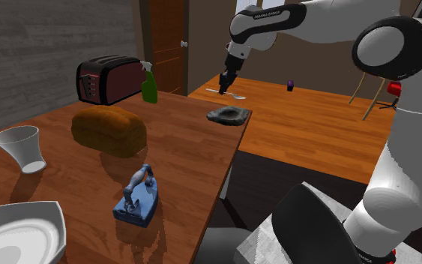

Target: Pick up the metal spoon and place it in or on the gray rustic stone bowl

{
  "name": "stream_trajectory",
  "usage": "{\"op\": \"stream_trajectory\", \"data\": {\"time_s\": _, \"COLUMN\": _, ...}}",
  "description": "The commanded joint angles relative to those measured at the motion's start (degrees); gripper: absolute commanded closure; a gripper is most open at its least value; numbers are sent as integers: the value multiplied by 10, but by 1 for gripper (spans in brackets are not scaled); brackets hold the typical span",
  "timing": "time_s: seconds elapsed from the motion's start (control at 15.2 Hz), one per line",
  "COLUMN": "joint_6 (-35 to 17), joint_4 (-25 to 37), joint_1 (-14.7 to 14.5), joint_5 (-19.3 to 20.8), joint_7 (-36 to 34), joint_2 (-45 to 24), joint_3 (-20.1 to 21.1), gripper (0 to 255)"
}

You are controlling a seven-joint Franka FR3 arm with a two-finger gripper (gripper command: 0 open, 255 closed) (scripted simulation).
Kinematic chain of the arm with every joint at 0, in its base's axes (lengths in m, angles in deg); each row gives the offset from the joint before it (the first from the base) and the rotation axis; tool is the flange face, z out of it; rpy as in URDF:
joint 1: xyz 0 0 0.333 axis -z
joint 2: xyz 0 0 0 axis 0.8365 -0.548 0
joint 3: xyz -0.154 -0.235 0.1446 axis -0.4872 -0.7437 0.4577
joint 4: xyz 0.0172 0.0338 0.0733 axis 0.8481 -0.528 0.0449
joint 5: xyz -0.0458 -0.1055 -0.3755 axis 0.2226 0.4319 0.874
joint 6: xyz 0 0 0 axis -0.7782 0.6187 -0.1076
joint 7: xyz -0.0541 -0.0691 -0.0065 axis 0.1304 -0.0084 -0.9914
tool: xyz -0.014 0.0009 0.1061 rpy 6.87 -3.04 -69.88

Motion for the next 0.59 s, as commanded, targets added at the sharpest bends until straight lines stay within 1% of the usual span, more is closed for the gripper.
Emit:
{"op": "stream_trajectory", "data": {"time_s": 0.0, "joint_6": 21, "joint_4": 48, "joint_1": 15, "joint_5": -3, "joint_7": 20, "joint_2": -31, "joint_3": -7, "gripper": 255}}
{"op": "stream_trajectory", "data": {"time_s": 0.33, "joint_6": 77, "joint_4": 183, "joint_1": 49, "joint_5": -10, "joint_7": 54, "joint_2": -119, "joint_3": -19, "gripper": 255}}
{"op": "stream_trajectory", "data": {"time_s": 0.53, "joint_6": 54, "joint_4": 156, "joint_1": 48, "joint_5": -11, "joint_7": 59, "joint_2": -117, "joint_3": -19, "gripper": 255}}
